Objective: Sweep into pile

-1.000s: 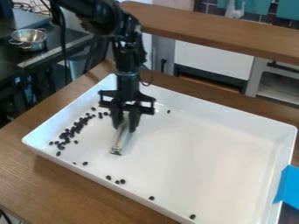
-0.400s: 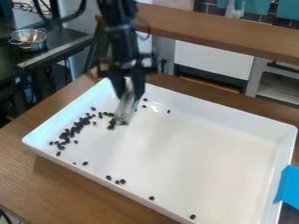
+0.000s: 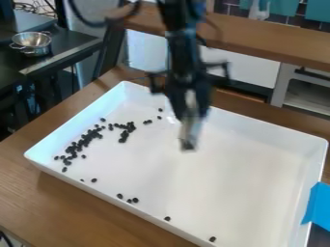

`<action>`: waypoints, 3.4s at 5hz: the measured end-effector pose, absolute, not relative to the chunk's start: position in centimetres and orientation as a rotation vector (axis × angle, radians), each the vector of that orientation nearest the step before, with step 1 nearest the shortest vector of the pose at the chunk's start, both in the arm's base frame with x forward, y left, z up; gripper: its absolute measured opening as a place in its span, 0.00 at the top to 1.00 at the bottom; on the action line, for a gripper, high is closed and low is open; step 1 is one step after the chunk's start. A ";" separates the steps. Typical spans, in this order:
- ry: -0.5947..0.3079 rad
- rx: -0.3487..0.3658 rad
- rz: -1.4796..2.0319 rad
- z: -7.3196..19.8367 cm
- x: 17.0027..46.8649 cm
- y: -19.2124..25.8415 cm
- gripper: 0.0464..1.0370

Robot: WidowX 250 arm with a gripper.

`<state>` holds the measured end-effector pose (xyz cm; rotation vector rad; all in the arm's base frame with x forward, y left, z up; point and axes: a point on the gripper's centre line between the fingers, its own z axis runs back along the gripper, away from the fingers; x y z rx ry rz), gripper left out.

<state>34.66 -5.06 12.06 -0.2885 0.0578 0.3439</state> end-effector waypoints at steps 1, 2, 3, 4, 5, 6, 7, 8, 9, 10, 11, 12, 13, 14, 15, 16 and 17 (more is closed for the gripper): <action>0.035 -0.266 0.331 10.4 34.3 -9.8 0.67; 0.024 -0.230 0.324 8.1 34.0 -12.2 0.67; 0.005 -0.192 0.323 6.5 33.9 -12.9 0.67; -0.012 -0.154 0.324 5.4 33.6 -12.4 0.67; 0.010 -0.109 0.303 3.1 32.7 -11.9 0.67; 0.007 -0.099 0.295 2.5 32.3 -11.7 0.67; 0.022 -0.084 0.295 2.1 31.7 -11.4 0.67; 0.030 -0.068 0.290 1.9 31.5 -10.4 0.67; 0.025 -0.017 0.285 2.0 31.9 -7.9 0.67; 0.022 0.024 0.276 1.8 32.3 -4.4 0.67; -0.001 0.054 0.233 1.8 32.1 -2.0 0.67; -0.034 0.087 0.191 1.7 31.7 0.7 0.67; -0.056 0.119 0.158 1.6 30.9 2.7 0.67; -0.065 0.139 0.139 1.7 30.0 4.3 0.67; -0.057 0.179 0.123 1.8 29.1 6.6 0.67; -0.069 0.242 0.071 1.9 29.1 7.9 0.67; -0.053 0.318 0.096 2.1 29.0 10.5 0.67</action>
